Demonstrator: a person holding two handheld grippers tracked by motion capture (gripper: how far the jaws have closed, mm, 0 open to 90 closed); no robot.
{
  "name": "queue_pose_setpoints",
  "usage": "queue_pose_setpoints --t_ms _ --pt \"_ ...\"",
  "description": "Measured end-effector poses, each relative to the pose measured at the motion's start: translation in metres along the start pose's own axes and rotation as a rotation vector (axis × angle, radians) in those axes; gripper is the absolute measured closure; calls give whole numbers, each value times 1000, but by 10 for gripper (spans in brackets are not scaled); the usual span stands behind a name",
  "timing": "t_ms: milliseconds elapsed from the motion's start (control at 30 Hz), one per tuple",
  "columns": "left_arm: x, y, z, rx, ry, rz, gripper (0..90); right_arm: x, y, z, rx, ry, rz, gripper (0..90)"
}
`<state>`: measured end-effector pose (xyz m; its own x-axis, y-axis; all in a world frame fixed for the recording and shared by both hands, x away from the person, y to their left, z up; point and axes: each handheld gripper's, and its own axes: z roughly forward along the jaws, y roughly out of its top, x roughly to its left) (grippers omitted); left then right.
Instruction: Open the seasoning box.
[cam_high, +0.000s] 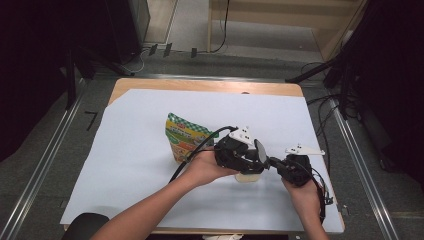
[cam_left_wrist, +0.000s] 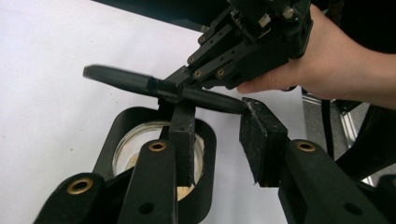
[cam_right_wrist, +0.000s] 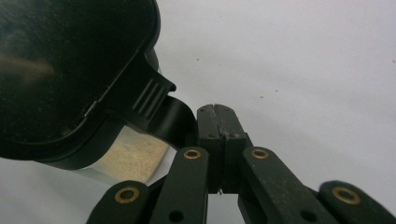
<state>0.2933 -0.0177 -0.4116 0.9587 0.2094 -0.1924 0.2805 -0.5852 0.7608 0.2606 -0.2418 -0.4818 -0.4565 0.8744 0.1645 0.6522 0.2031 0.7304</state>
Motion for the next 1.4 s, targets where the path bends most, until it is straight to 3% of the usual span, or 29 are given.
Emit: queue_pose_setpoints --t_ms 367,533,700,867,1400 --pt "-5 8 4 8 -14 22 713 4 0 1 -4 -8 2 900" --pt "-4 7 2 9 -19 21 720 5 -2 -9 -10 -6 14 900" --pt "-4 8 2 12 -38 12 765 5 -8 -21 -23 16 38 900" --pt "-3 10 5 8 -53 -3 775 13 -8 -18 -13 16 20 900" --pt "0 16 17 -2 -106 -37 797 12 -8 -15 -22 18 13 900"
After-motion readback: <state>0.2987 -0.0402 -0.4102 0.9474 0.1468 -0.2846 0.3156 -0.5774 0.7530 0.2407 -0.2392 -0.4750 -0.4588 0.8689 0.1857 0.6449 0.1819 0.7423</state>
